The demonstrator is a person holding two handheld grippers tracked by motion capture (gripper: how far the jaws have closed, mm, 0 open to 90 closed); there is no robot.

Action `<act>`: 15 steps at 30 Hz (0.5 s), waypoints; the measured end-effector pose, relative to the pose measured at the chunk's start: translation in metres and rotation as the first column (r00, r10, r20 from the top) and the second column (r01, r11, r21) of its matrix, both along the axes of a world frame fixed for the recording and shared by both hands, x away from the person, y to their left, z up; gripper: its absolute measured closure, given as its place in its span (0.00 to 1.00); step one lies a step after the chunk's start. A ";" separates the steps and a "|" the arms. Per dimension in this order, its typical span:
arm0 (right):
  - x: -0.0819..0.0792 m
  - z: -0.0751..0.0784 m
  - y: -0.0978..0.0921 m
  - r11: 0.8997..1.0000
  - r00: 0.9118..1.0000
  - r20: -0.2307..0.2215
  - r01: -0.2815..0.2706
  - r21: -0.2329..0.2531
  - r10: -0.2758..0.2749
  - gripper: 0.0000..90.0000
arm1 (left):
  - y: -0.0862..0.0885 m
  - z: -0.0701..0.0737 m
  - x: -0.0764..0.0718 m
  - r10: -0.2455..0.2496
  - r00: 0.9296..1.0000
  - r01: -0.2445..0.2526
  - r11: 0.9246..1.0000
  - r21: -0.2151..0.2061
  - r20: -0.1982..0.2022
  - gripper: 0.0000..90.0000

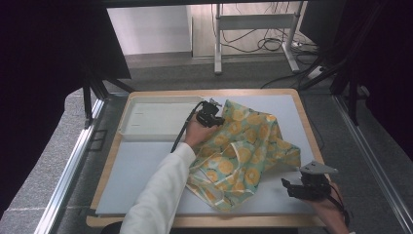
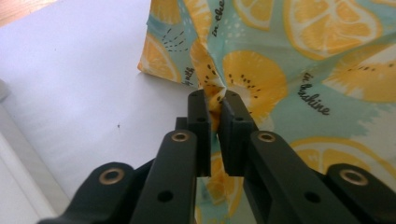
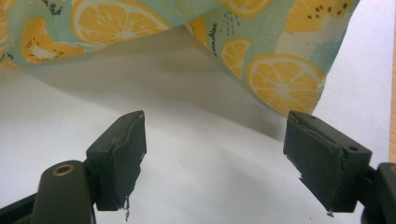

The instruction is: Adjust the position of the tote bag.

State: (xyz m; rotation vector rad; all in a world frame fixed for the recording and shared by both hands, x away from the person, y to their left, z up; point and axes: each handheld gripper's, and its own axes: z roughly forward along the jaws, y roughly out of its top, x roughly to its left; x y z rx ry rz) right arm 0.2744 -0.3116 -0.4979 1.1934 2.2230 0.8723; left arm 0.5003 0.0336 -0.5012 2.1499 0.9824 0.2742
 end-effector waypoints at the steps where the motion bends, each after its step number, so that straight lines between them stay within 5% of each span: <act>1: 0.000 0.000 0.000 1.000 1.000 0.001 0.002 -0.001 -0.002 0.24 | 0.001 0.001 -0.001 -0.002 1.000 0.002 1.000 -0.002 0.004 0.97; 8: 0.000 0.000 -0.001 1.000 1.000 0.002 0.003 -0.004 -0.003 0.24 | 0.011 0.016 -0.010 -0.013 1.000 0.014 0.998 -0.055 0.018 0.99; 15: -0.001 0.001 -0.002 1.000 1.000 0.004 0.013 -0.001 -0.013 0.24 | 0.019 0.027 -0.019 -0.025 1.000 0.026 0.998 -0.063 0.004 1.00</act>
